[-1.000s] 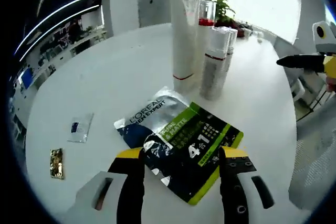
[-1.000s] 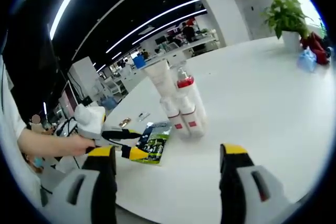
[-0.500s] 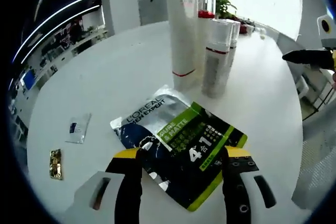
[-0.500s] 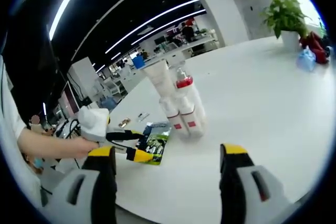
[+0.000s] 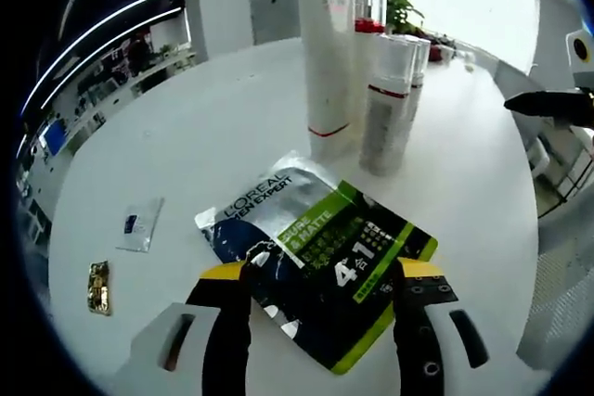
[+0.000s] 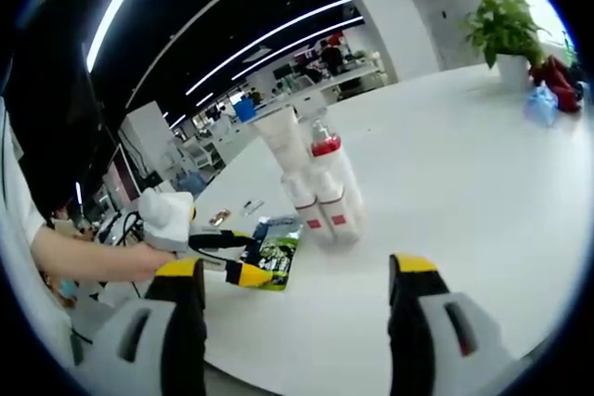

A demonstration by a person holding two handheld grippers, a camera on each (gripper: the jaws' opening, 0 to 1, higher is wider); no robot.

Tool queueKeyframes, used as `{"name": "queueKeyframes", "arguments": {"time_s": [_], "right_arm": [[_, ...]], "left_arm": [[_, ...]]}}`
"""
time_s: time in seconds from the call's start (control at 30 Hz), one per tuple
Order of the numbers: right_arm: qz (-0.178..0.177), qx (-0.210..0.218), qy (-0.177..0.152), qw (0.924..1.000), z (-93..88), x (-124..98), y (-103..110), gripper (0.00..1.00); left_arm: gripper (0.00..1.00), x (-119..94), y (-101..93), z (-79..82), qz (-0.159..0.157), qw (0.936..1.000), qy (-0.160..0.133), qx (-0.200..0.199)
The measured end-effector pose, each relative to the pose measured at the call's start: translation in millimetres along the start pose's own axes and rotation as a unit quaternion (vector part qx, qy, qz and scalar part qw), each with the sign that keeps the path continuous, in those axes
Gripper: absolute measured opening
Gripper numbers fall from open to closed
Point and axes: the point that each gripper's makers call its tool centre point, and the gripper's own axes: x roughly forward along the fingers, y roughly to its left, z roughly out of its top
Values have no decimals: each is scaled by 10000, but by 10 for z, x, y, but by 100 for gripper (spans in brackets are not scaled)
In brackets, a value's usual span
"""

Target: Arrange the skincare products in the storage area until every visible bottle or jar stands upright without overlapping.

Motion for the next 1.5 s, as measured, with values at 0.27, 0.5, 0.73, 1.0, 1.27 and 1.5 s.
{"name": "queueKeyframes", "arguments": {"time_s": [0.27,0.5,0.73,1.0,1.27,1.5], "right_arm": [[-4,-38,-29,10000,22,-23,20,82],[16,-145,-24,9999,35,-52,66,84],[63,-246,-43,9997,45,-83,123,84],[120,-324,-69,9994,58,-113,174,85],[174,-602,-110,9980,117,-197,286,90],[128,-588,-100,9981,92,-191,272,92]], "left_arm": [[59,-11,-8,7,8,10000,89,30],[61,-106,-12,75,5,10000,-33,-39],[64,-238,42,43,100,9999,-54,-116],[69,-416,49,7,187,9996,-110,-200],[76,-658,70,-77,266,9984,-263,-427],[81,-884,84,-232,376,9965,-310,-686]]}}
